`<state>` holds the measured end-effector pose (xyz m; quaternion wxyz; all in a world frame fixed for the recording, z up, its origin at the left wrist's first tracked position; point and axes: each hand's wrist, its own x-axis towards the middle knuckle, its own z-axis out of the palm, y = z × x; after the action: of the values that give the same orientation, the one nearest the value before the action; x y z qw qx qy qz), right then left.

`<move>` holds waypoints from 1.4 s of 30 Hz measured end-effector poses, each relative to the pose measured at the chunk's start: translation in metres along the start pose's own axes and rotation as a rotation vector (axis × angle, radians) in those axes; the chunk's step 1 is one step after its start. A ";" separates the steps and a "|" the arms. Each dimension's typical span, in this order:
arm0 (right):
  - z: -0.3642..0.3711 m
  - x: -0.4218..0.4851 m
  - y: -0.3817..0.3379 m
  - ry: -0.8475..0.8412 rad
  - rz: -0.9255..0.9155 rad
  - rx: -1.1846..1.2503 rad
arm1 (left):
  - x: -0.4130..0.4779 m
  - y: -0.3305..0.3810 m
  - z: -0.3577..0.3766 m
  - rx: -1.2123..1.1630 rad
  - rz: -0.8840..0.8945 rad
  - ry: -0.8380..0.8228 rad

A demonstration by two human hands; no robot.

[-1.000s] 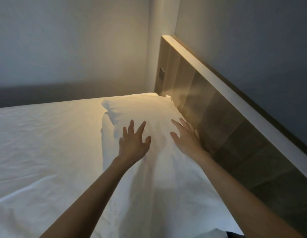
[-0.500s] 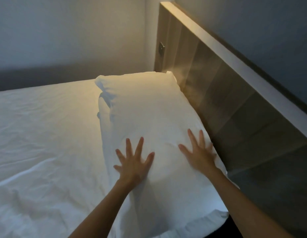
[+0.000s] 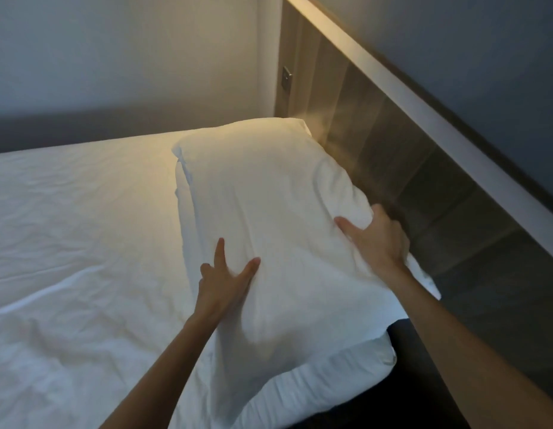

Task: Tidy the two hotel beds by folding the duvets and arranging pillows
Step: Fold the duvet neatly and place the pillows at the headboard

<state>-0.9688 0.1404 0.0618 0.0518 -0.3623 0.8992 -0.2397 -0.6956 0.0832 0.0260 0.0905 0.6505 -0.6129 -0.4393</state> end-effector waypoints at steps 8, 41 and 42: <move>0.017 0.003 0.052 -0.238 0.156 -0.249 | -0.018 0.008 0.018 0.176 -0.020 -0.149; -0.056 -0.119 0.012 -0.238 -0.379 -0.103 | -0.084 0.007 -0.007 0.792 0.629 -0.051; -0.066 -0.132 0.005 -0.185 -0.390 -0.107 | -0.091 0.009 -0.012 0.778 0.672 -0.013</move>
<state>-0.8927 0.2586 0.1074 0.0676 -0.5521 0.8150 -0.1626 -0.6814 0.1560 0.0813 -0.0260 0.4003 -0.9069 -0.1293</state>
